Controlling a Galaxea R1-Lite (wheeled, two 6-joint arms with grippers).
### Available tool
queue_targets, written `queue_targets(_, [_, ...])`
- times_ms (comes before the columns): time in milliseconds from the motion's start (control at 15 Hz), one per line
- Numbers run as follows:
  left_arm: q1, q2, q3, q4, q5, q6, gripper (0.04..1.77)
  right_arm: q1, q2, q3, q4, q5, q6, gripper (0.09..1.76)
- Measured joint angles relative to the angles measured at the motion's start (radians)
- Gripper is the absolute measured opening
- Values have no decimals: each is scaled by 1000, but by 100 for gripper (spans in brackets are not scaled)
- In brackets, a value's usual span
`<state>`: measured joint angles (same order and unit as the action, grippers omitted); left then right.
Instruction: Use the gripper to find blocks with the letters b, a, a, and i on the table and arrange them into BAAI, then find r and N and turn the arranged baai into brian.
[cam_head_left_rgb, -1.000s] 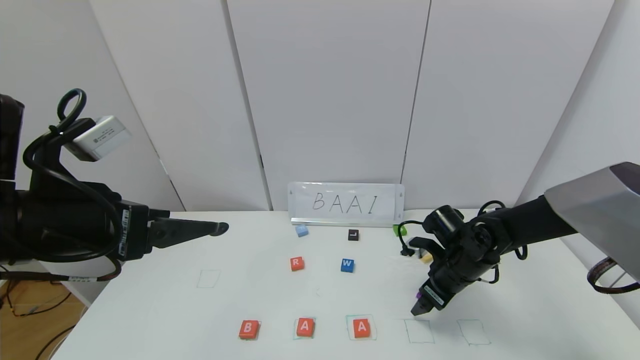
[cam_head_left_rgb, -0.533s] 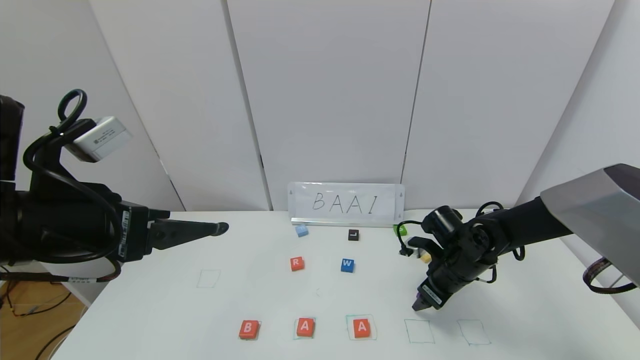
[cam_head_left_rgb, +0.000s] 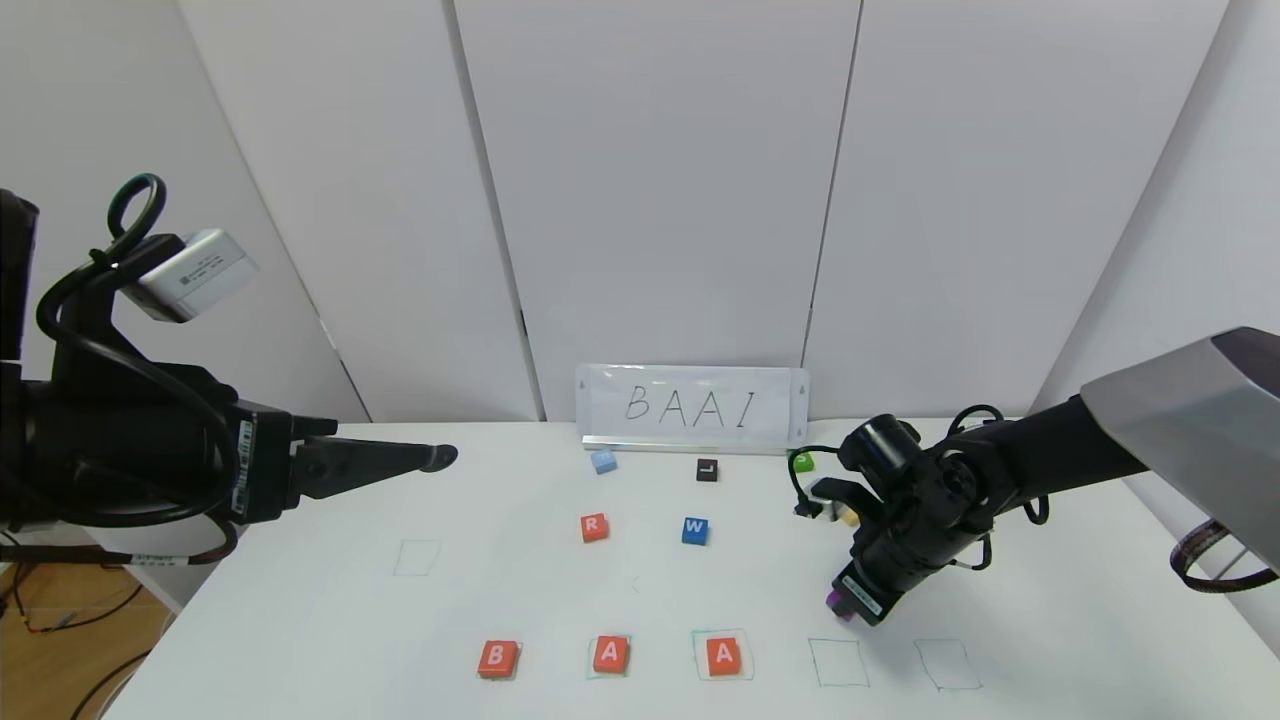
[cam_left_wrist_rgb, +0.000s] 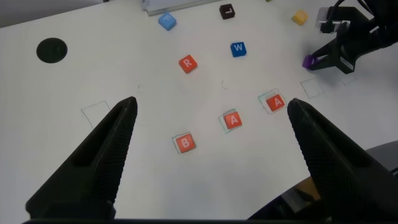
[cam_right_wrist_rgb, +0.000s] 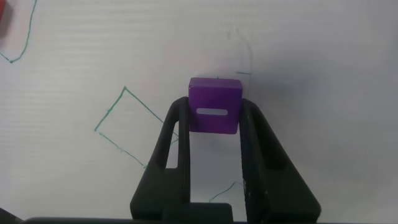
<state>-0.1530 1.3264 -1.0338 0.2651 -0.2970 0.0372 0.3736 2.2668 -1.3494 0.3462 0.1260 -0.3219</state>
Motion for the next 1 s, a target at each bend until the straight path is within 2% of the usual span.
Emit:
queue_targets(333, [0,0,1,0,1,2,172,2,-21,5,3,0,-8,53])
queue_targets(467, [0,2,2,1,1,3,172,7,-33,13,4,-1,-54,53])
queue_targets(667, [4,7,8,1,1,19,172,9,-57,49,2,-1,-191,53])
queue_targets(867, [22,13,11,0,1,39,172,9,-89,98,13,3,-439,53])
queue_targets(1000, [27,23,14,0,1,53,172,11,-102,115,37,6,-548,53])
